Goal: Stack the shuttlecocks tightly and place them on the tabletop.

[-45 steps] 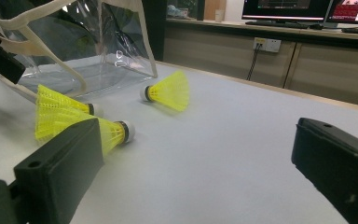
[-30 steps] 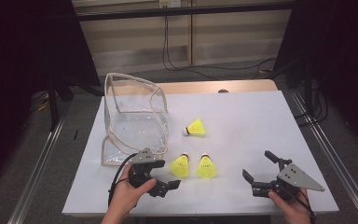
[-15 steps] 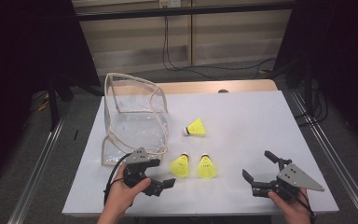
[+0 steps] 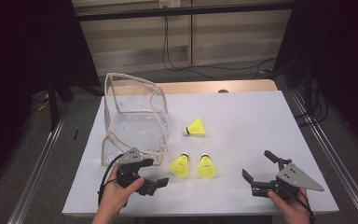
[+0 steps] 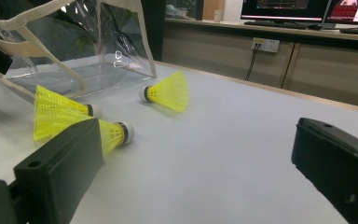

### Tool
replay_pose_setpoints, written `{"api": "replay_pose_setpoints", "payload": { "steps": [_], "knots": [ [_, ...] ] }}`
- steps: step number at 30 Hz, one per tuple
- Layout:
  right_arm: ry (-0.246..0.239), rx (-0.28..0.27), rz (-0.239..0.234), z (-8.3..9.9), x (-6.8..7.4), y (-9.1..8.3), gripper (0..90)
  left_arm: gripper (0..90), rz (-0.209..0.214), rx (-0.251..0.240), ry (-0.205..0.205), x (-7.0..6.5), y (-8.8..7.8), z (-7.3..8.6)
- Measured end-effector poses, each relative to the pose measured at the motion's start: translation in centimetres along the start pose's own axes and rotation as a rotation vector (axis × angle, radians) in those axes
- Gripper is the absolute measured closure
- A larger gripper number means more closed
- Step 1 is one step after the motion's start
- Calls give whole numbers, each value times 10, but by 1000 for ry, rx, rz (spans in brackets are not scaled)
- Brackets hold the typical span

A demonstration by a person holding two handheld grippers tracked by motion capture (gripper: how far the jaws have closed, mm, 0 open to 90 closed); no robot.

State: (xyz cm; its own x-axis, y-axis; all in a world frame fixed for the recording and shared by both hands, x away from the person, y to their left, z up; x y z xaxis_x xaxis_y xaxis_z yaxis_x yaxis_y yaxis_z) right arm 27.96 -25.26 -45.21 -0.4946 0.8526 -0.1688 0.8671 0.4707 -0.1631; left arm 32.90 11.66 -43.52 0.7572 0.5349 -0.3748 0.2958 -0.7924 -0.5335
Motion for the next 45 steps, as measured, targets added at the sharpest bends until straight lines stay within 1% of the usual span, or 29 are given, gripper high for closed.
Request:
{"api": "replay_pose_setpoints", "payload": {
  "steps": [5, 7, 9, 12, 13, 16, 17, 20, 22, 26, 28, 30, 31, 36, 39, 40, 42, 44, 45],
  "knots": [
    [2, -2, 0, 0, -1, 0, 14, 44, -4, -5, 6, 4, -2, 1],
    [3, -1, 0, 0, -1, -1, 14, 44, -5, -8, -3, 5, -2, 1],
    [1, -1, 1, 0, -1, -1, 14, 44, -5, -7, 8, 6, -3, 2],
    [0, -1, 0, 0, 0, -1, 14, 44, -9, -10, 11, 9, -5, 2],
    [1, 0, 0, 0, 0, -1, 14, 44, -10, -15, 5, 10, -6, 3],
    [-1, -1, -1, 0, 0, -1, 13, 44, -13, -18, 13, 12, -8, 4],
    [1, -1, -3, 0, 0, -1, 13, 44, -12, -17, 8, 12, -8, 4],
    [3, -1, 1, 0, 0, 0, 13, 44, -19, -21, 12, 16, -10, 6],
    [4, 2, -2, 0, 0, 0, 12, 44, -19, -25, 6, 18, -11, 7],
    [3, 3, 0, 0, 0, 0, 13, 44, -25, -29, 12, 21, -15, 8],
    [5, 6, 0, 1, 0, 0, 12, 44, -20, -37, 11, 22, -16, 9],
    [5, 7, -1, 1, 0, 0, 12, 44, -19, -37, 9, 23, -17, 10],
    [4, 8, -1, 1, 0, 0, 12, 44, -23, -31, 16, 25, -18, 11],
    [4, 8, -1, 0, 0, 0, 12, 44, -29, -47, 6, 28, -20, 12],
    [2, 8, -3, 0, 0, 0, 12, 43, -27, -50, 8, 30, -21, 12],
    [1, 8, -3, 1, 0, 0, 12, 43, -32, -48, 15, 31, -21, 12],
    [1, 10, -3, 1, 0, 1, 12, 43, -30, -52, 11, 31, -22, 12],
    [0, 13, -5, 1, 0, 1, 12, 40, -38, -58, 10, 33, -24, 12],
    [-2, 13, -7, 1, 0, 2, 12, 41, -38, -55, 14, 33, -24, 13]
  ]
}}
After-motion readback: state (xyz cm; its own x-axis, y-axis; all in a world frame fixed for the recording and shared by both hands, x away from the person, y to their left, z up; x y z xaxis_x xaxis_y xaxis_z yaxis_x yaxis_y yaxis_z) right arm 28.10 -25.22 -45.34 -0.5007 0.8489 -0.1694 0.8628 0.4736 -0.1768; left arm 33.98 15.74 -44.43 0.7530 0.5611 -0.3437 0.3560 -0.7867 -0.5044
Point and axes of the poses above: each handheld gripper's, and its own axes: y roughly forward along the jaws, z roughly out of its underside, x roughly to its left, the point moved 5 cm from there along y, roughly forward along the jaws, and after that the axes turned 8 degrees about -y, right-handed, at the moved point
